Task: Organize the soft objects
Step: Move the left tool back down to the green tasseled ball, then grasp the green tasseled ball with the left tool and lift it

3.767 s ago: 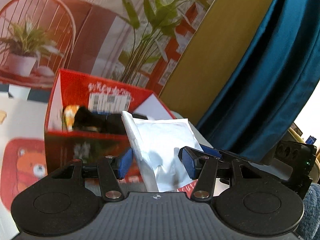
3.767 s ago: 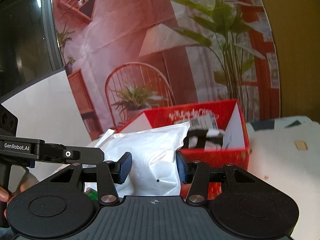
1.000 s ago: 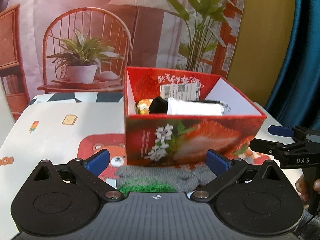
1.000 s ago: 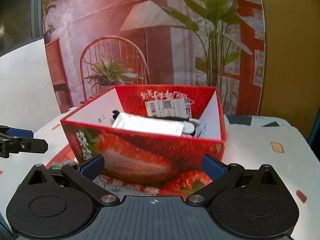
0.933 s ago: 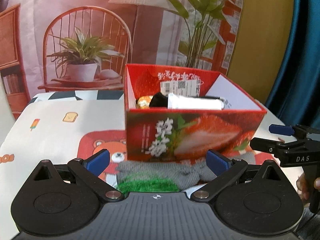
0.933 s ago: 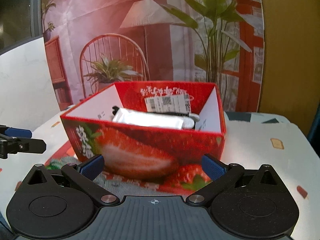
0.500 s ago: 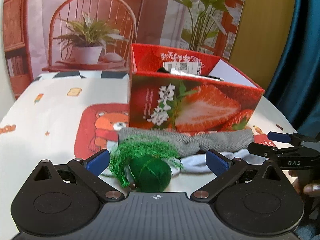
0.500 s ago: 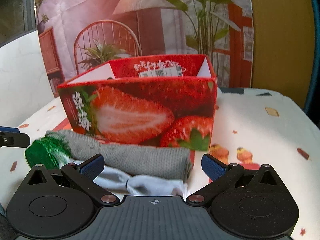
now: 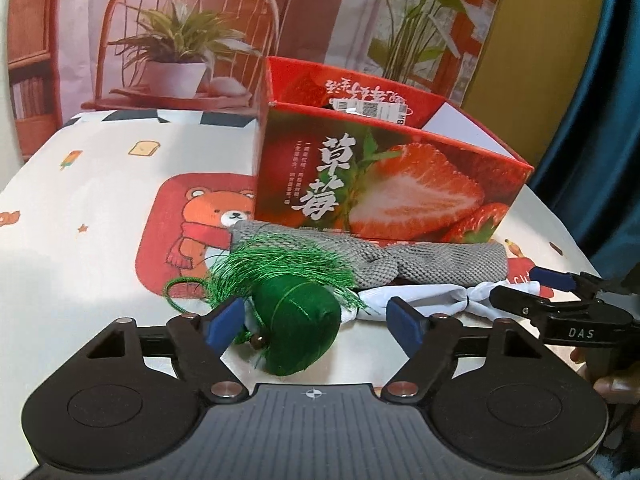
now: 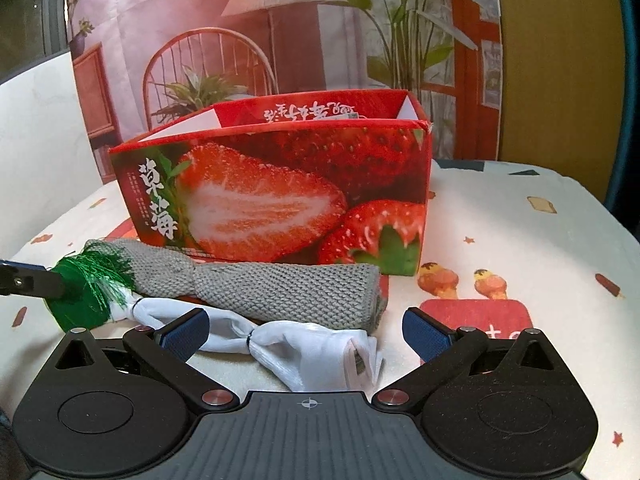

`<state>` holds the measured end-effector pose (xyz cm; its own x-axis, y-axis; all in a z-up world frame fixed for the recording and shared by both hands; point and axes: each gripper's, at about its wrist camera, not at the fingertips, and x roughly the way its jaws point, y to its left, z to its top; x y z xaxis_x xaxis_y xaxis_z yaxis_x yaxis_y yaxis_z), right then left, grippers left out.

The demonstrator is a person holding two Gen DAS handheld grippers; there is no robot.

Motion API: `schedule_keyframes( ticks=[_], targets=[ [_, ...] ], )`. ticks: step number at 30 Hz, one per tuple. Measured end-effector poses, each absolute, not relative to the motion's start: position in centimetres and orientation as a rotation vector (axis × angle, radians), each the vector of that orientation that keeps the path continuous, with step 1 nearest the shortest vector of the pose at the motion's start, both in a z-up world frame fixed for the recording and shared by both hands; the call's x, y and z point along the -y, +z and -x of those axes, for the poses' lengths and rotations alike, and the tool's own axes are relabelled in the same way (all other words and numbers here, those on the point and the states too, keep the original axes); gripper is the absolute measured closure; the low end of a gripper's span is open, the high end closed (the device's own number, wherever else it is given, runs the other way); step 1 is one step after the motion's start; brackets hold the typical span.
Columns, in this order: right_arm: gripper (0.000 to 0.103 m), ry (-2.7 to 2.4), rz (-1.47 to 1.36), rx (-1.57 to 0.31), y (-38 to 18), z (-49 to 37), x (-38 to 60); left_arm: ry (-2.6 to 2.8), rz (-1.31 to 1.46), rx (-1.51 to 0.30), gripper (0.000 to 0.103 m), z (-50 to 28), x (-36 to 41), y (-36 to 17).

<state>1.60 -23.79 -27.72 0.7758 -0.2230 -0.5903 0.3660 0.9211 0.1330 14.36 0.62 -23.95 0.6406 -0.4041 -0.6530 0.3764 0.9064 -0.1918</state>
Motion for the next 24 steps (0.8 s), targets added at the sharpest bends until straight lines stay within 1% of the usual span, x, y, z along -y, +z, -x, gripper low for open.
schedule_keyframes(
  ticks=[5, 6, 8, 11, 13, 17, 21, 23, 24],
  targets=[
    [0.004, -0.276, -0.247, -0.609, -27.5, -1.9, 23.1, -0.463, 0.086, -0.738, 0.025, -14.0, -1.6, -23.3],
    [0.005, -0.265, -0.247, -0.613, -27.4, -2.0, 22.9, -0.472, 0.095, -0.739, 0.027, -14.0, -1.7, -23.2],
    [0.004, -0.241, -0.235, -0.626, -27.4, -2.4, 22.2, -0.475, 0.110, -0.753, 0.036, -14.1, -2.0, -23.1],
    [0.006, -0.196, -0.205, -0.645, -27.4, -3.3, 21.1, -0.483, 0.154, -0.764, 0.039, -14.3, -2.9, -23.0],
    [0.013, -0.158, -0.185, -0.656, -27.2, -3.9, 20.3, -0.487, 0.181, -0.765, 0.039, -14.5, -3.4, -22.9],
    [0.015, -0.095, -0.142, -0.666, -26.7, -5.4, 18.6, -0.505, 0.215, -0.781, 0.039, -15.3, -3.8, -23.2],
    [0.023, -0.016, -0.113, -0.682, -26.4, -7.3, 16.6, -0.520, 0.243, -0.813, 0.041, -16.3, -4.1, -23.8],
    [0.026, 0.029, -0.100, -0.688, -26.5, -8.4, 15.5, -0.534, 0.256, -0.826, 0.048, -16.8, -4.2, -24.0],
    [0.029, 0.050, -0.094, -0.692, -26.5, -8.8, 15.0, -0.542, 0.258, -0.831, 0.049, -17.0, -4.2, -24.1]
  ],
)
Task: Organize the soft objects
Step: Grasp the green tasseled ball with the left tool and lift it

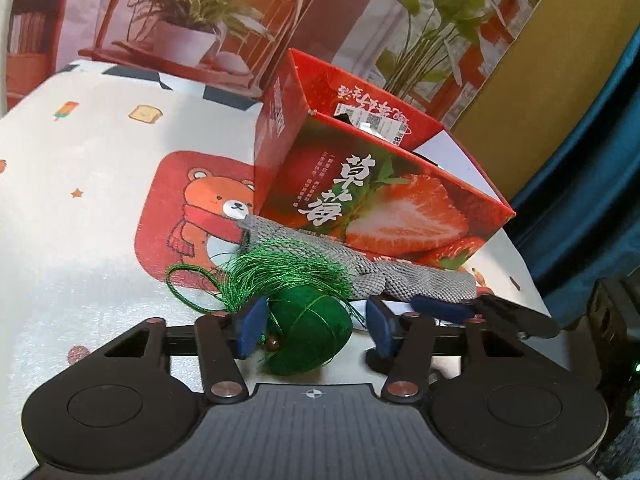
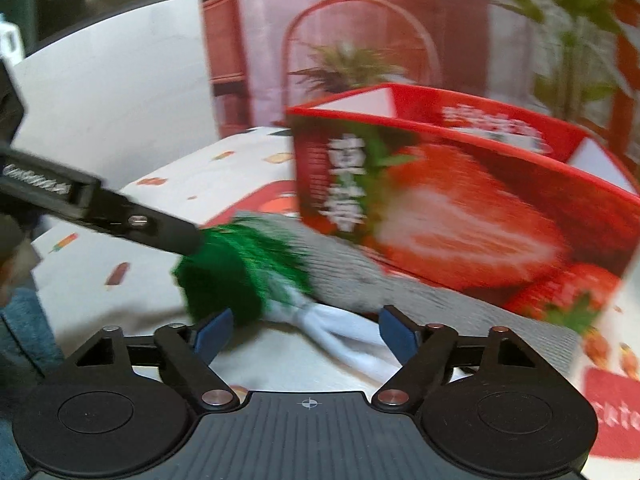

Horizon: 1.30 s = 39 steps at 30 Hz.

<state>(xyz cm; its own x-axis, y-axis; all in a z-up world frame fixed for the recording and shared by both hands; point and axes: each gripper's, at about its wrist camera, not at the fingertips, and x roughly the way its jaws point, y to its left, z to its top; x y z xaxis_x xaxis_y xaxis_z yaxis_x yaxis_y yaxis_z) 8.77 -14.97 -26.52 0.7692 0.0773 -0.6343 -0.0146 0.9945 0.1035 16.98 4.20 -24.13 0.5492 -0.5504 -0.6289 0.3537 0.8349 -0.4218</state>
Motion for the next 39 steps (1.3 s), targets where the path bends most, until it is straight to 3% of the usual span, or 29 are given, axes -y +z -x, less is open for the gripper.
schedule_keyframes(
  ticks=[19, 39],
  targets=[
    [0.052, 0.179, -0.041, -0.752, -27.7, -13.0, 10.3, -0.638, 0.324, -0.882, 0.054, -18.4, -4.0, -25.7],
    [0.053, 0.143, -0.083, -0.456, -15.3, -14.4, 17.5, -0.717, 0.274, -0.568, 0.054, -20.2, 0.6, -11.5]
  ],
)
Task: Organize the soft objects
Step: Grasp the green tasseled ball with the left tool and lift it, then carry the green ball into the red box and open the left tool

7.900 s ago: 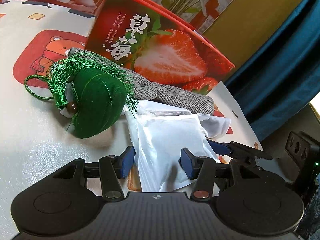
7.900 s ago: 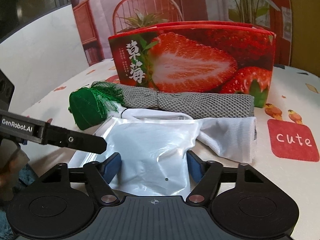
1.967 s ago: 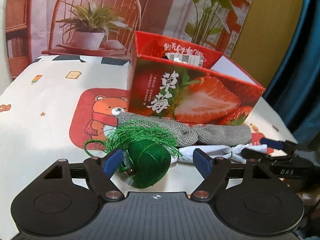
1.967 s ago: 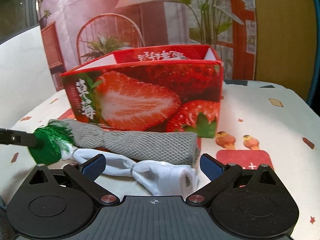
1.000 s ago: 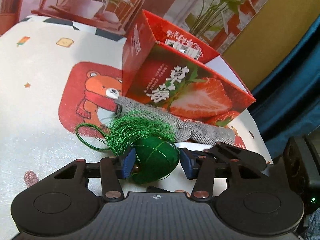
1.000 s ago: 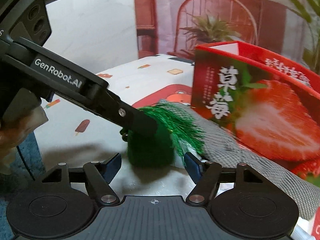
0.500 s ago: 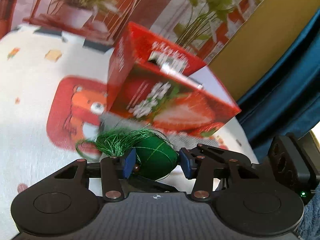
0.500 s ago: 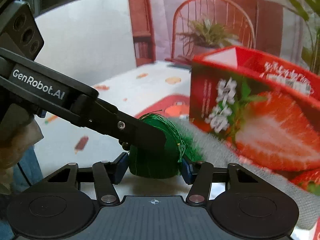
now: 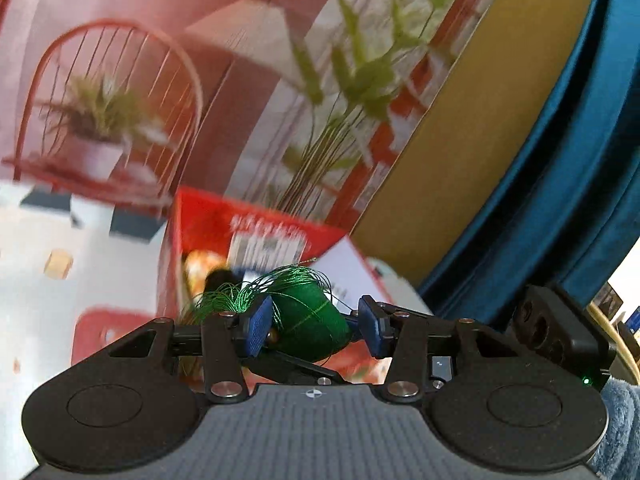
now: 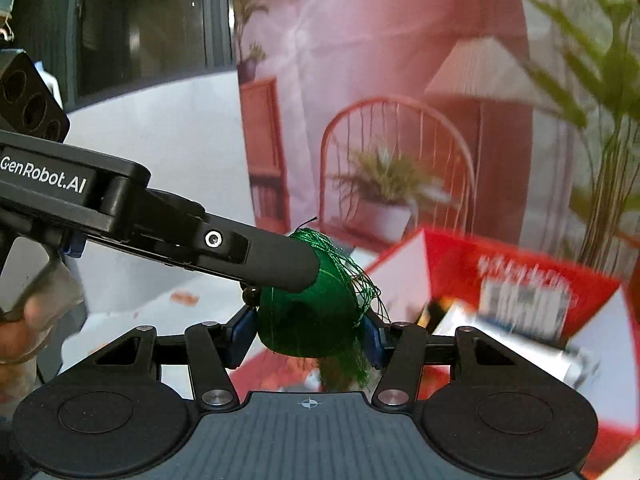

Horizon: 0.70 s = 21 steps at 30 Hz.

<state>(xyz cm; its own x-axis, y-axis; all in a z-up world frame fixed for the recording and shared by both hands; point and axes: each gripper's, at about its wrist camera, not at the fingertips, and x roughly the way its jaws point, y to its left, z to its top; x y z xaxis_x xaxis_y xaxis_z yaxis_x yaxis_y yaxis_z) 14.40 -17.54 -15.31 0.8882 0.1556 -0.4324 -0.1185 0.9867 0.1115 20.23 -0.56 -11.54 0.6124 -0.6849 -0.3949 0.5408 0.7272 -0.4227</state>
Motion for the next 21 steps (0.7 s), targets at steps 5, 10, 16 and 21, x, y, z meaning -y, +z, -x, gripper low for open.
schedule_keyframes(
  ticks=[5, 10, 16, 21],
  targets=[
    [0.052, 0.112, -0.062, -0.390, -12.0, -16.6, 20.0, -0.736, 0.273, -0.508, 0.054, -22.3, 1.8, -8.5],
    [0.052, 0.078, -0.041, -0.372, -11.3, -18.5, 21.9, -0.748, 0.258, -0.510, 0.054, -25.2, 3.3, -8.4],
    [0.052, 0.048, -0.063, -0.441, -14.6, -21.2, 23.8, -0.771, 0.245, -0.588, 0.052, -28.4, 4.3, -11.6],
    [0.052, 0.044, -0.092, -0.521, -18.0, -22.7, 24.4, -0.737, 0.255, -0.665, 0.052, -30.5, 4.2, -14.6]
  ],
)
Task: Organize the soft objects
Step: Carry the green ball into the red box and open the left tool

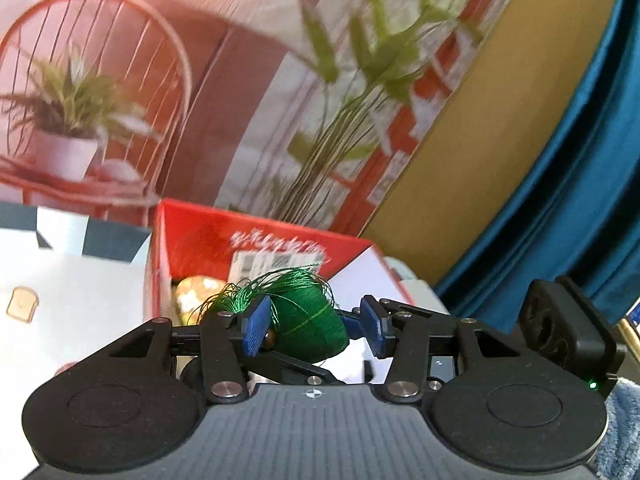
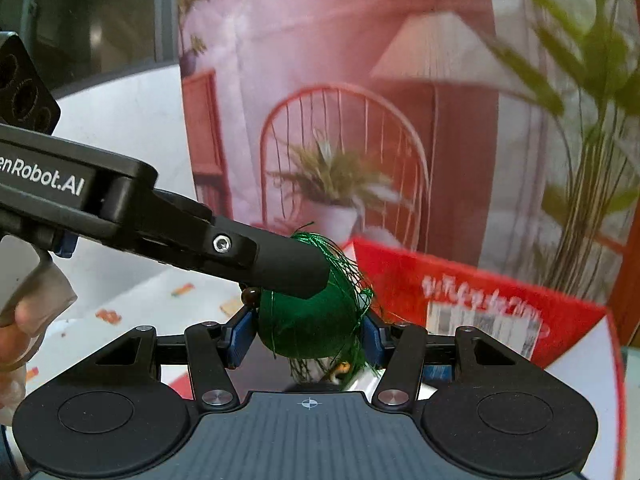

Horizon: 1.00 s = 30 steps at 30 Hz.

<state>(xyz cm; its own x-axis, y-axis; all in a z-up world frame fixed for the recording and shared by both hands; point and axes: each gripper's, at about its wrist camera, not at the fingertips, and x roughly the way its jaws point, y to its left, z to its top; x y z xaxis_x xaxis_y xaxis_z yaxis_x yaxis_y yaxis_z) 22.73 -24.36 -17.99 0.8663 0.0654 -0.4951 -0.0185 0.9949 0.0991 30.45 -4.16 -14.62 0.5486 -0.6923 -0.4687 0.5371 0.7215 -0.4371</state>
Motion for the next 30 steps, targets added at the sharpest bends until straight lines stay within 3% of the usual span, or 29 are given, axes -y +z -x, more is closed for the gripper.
schedule_keyframes(
  ticks=[6, 12, 30],
  targets=[
    [0.050, 0.029, -0.110, -0.576, -20.0, -24.0, 24.8, -0.682, 0.217, -0.701, 0.052, -32.1, 4.5, -16.1],
    [0.037, -0.008, -0.108, -0.580, -20.4, -23.7, 25.3, -0.617, 0.152, -0.692, 0.045, -32.2, 4.1, -16.2],
    [0.034, -0.107, -0.124, -0.482, -18.4, -14.1, 25.6, -0.521, 0.104, -0.611, 0.038, -24.6, -0.2, -15.5]
  ],
)
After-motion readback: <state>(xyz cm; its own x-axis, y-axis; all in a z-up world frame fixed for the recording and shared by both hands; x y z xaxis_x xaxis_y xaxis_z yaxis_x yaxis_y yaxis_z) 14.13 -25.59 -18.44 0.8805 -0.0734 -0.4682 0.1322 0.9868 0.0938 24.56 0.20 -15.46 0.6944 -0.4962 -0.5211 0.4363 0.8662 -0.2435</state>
